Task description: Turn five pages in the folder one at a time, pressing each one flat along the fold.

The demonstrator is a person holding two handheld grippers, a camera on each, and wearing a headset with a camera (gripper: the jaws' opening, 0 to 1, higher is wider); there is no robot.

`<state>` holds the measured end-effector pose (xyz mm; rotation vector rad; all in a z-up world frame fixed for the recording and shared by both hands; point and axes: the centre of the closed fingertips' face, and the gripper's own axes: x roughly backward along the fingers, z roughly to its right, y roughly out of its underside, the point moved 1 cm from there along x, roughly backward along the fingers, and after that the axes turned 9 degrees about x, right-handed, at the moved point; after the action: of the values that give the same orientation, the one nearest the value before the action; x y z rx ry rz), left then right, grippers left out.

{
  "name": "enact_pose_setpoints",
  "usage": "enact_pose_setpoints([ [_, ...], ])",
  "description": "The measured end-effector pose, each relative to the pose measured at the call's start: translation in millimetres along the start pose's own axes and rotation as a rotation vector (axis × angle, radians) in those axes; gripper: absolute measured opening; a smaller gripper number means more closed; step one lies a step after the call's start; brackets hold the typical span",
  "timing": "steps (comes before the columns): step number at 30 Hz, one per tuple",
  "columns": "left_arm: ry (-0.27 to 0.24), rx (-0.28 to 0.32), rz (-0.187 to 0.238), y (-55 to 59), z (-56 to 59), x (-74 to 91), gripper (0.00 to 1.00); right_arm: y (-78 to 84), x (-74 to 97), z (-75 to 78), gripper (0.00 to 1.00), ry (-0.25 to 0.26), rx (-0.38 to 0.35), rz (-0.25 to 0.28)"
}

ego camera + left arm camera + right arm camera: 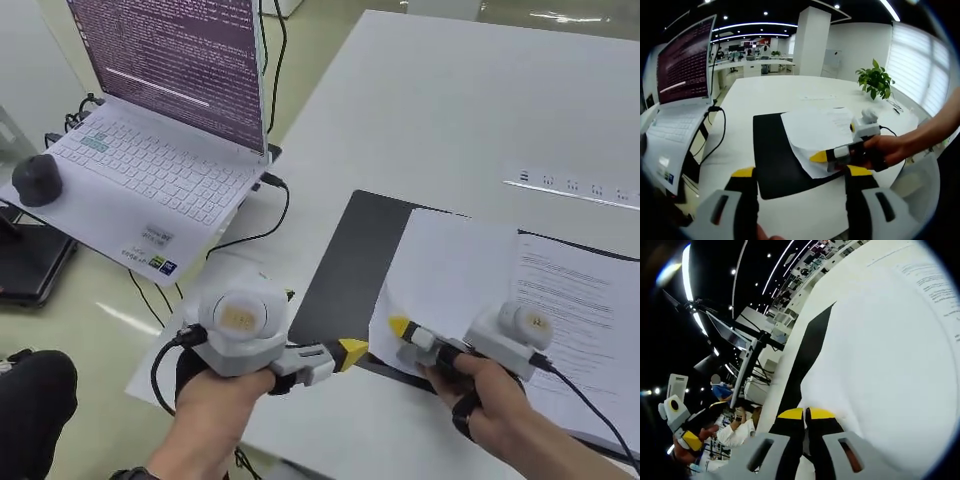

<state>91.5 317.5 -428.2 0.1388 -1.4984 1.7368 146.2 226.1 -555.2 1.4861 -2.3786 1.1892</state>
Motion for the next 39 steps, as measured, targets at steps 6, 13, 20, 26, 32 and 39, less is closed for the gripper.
enact_pose_setpoints([
  [6,-0.007,-0.002,-0.002,-1.4,-2.9,-1.7,0.7,3.7,-2.4,-3.3,0.02,-0.006,-0.018,0.003],
  [13,-0.009,-0.014,-0.027,5.9,-1.9,-6.0,0.7,1.6,-1.2,-11.2,0.12,-0.043,-0.049,0.016],
  [20,0.001,-0.024,-0.035,6.6,1.7,-7.7,0.69,1.3,3.4,-25.2,0.3,-0.113,-0.047,0.01],
  [26,0.021,-0.029,-0.05,12.9,6.0,-11.5,0.67,4.6,14.0,-35.1,0.43,-0.178,-0.024,-0.008],
  [32,0.032,0.004,-0.06,18.6,8.3,-16.3,0.62,8.4,45.2,-44.8,0.48,-0.202,0.086,-0.022],
  [39,0.062,-0.053,-0.073,15.0,17.5,-24.6,0.56,-4.9,82.9,-33.9,0.47,-0.143,0.174,0.023],
])
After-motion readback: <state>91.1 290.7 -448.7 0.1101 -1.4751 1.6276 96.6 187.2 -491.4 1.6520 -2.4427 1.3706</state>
